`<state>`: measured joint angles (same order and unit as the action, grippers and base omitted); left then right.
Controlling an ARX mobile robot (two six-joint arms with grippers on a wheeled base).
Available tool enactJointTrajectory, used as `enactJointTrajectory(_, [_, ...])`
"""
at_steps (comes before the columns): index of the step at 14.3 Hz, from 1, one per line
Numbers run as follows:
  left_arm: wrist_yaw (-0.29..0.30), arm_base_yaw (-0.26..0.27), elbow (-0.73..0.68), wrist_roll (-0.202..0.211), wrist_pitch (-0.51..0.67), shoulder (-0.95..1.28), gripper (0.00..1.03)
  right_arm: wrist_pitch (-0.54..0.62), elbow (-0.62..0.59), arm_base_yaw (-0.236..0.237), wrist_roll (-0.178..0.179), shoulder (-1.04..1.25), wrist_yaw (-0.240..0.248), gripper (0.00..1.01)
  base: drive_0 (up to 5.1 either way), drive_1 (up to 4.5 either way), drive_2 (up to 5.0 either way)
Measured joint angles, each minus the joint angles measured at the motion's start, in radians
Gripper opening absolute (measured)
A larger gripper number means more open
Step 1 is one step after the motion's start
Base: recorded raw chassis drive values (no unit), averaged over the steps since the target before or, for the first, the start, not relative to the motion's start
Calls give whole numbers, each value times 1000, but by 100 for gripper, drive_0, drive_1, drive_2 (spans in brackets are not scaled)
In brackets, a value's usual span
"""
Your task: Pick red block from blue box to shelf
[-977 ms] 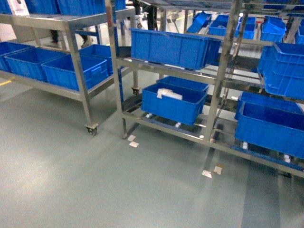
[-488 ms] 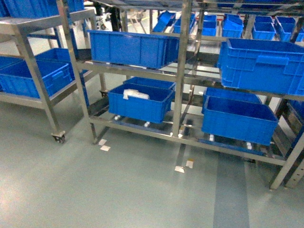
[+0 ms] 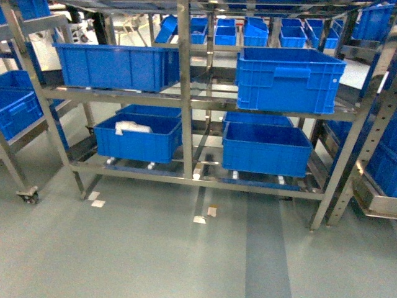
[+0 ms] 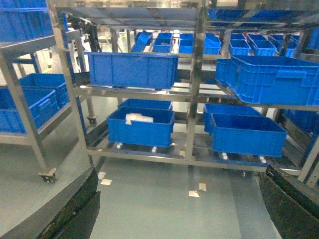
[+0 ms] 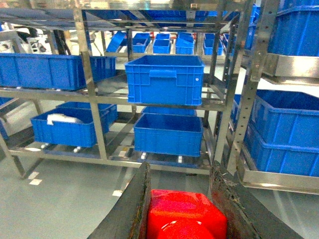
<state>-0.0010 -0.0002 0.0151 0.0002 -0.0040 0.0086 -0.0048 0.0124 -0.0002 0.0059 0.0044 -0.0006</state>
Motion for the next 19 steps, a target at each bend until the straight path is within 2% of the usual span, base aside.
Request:
enactJointTrajectory(14, [1, -2, 0, 0, 0, 0, 98, 0, 0, 0, 0, 0, 0, 29, -126, -126, -126])
enactJointTrajectory(19, [0, -1, 0, 0, -1, 0, 98, -1, 0, 0, 0, 0, 0, 29, -7, 422, -435])
